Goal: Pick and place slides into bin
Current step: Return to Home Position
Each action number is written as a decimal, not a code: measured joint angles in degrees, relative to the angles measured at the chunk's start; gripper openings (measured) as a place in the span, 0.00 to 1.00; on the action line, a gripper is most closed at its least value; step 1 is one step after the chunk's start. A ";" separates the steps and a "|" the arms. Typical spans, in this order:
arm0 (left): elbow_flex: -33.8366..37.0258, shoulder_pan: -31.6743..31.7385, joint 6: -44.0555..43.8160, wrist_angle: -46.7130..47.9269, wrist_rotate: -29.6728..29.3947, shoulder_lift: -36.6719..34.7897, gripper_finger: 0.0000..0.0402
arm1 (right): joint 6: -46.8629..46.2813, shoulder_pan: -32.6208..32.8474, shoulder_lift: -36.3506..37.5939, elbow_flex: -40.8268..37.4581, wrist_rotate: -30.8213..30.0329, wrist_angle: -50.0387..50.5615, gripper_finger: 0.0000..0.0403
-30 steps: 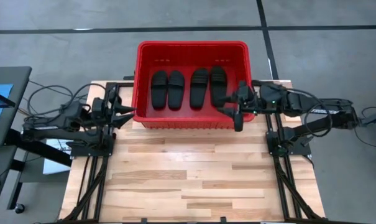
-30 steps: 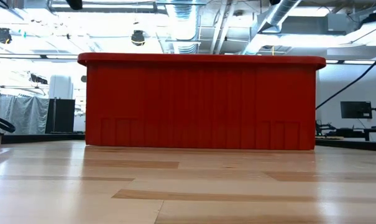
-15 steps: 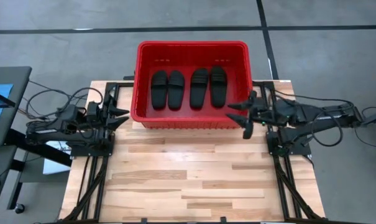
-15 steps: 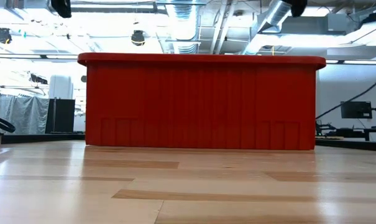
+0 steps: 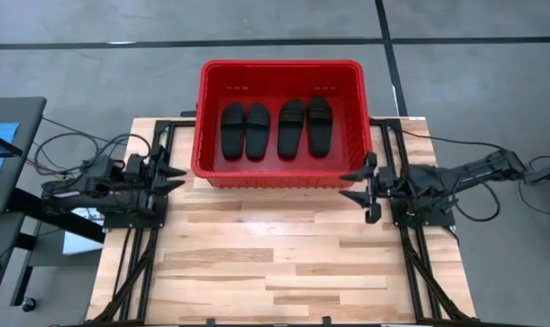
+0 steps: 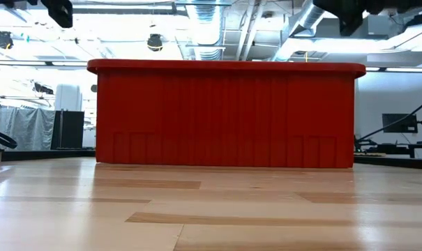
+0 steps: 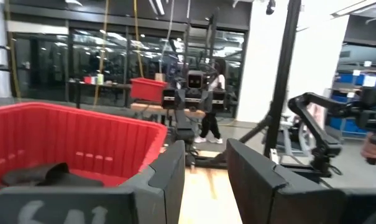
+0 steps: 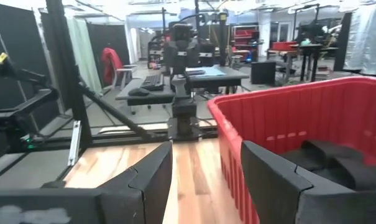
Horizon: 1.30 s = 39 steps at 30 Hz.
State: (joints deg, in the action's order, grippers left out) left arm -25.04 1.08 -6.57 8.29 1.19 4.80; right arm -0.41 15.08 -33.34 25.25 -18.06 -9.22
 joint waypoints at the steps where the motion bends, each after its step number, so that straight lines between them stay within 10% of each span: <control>1: 0.00 0.00 -0.27 0.53 0.48 -0.39 0.27 | 0.00 0.32 0.15 -0.81 -0.01 -0.69 0.45; 10: 0.29 0.00 -1.55 3.98 8.01 -1.04 0.27 | -2.62 1.84 0.51 -5.65 -0.03 -3.91 0.45; 21: 18.66 -1.29 -10.88 -19.90 10.96 -1.48 0.27 | -4.15 5.50 0.50 -7.54 -0.53 -8.90 0.45; 39: 24.44 -24.15 -5.40 -22.05 -16.79 -1.45 0.27 | -4.19 14.46 0.37 -13.00 -11.85 -16.15 0.45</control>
State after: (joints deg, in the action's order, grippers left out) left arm -0.60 -23.07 -11.97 -13.76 -15.60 3.36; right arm -4.60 29.54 -32.97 12.25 -29.92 -25.38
